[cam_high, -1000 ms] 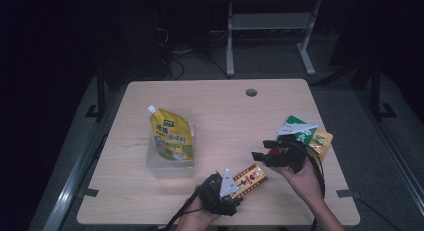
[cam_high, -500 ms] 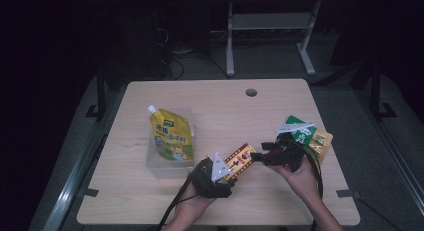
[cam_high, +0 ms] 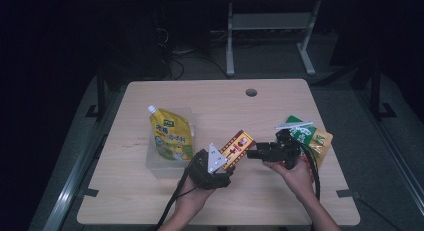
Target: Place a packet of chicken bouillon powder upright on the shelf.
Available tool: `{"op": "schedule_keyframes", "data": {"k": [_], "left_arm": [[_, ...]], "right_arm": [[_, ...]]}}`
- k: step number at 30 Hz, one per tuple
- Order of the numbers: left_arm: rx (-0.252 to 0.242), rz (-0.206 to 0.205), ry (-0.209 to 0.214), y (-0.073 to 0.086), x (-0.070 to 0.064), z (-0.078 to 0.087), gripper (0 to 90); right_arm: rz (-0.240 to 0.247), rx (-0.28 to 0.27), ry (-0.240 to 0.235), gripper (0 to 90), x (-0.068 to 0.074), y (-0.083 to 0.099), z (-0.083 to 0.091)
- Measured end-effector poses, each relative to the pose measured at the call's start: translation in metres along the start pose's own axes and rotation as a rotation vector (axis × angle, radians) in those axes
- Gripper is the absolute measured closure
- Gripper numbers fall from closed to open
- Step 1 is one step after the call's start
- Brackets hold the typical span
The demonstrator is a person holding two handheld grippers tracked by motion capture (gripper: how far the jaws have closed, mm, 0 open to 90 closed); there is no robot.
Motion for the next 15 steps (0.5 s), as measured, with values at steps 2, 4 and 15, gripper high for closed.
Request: {"op": "schedule_keyframes", "data": {"k": [2, 4, 15], "left_arm": [[-0.01, 0.005, -0.001, -0.0016, 0.0005, 0.0001, 32.4], [-0.015, 0.012, -0.001, -0.0024, -0.0008, -0.0004, 32.4], [-0.027, 0.056, 0.028, -0.0002, -0.0033, -0.0044, 32.0]], "right_arm": [[-0.005, -0.015, -0.033, 29.9, -0.0001, -0.0018, -0.0021], [-0.022, -0.024, -0.068, 30.2, 0.001, -0.0033, -0.004], [-0.044, -0.042, -0.077, 35.3, 0.0049, -0.0102, -0.0058]]}}
Point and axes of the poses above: each handheld gripper's, and its own axes: z roughly backward along the jaws, y roughly out of its underside, x roughly to its left, the point moved 4 cm from there along -z, roughly forward along the jaws, and after that the axes turned 8 degrees about x, right-handed, at the moved point
